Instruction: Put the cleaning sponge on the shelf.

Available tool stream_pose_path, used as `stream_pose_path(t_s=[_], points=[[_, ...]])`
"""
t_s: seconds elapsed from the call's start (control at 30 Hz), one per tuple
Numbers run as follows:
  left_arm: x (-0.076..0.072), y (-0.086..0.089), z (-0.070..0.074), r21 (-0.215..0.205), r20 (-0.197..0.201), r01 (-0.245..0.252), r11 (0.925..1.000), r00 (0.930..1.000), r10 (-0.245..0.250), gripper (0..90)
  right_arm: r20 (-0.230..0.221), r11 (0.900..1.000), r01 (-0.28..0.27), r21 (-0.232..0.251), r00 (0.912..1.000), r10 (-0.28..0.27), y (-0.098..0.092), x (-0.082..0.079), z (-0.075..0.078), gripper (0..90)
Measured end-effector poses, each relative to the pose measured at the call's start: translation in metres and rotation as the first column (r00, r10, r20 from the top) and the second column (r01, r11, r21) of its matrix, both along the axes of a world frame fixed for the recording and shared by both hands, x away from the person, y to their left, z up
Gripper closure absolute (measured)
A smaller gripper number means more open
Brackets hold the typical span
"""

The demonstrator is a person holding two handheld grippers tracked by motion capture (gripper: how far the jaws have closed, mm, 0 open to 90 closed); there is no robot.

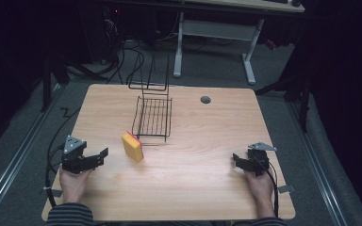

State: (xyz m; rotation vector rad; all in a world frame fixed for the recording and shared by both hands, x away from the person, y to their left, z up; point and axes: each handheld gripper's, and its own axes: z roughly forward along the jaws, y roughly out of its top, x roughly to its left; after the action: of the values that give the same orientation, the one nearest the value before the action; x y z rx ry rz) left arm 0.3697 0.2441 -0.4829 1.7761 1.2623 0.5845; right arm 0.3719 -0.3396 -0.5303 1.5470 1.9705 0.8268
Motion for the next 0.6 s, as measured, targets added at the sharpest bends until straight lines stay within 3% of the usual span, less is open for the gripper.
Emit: stream_pose_path(t_s=[0.23,0.6], points=[[-0.009,-0.01,0.011,-0.004,0.027,0.047,0.9989,0.9985,-0.047,8.9,0.0,1.0,0.0,0.0,1.0,0.0,0.0,0.0,0.0,29.8],[-0.014,-0.035,0.016,0.006,0.016,0.142,0.9899,0.9898,-0.142,1.7,0.0,1.0,0.0,0.0,1.0,0.0,0.0,0.0,0.0,29.8]])
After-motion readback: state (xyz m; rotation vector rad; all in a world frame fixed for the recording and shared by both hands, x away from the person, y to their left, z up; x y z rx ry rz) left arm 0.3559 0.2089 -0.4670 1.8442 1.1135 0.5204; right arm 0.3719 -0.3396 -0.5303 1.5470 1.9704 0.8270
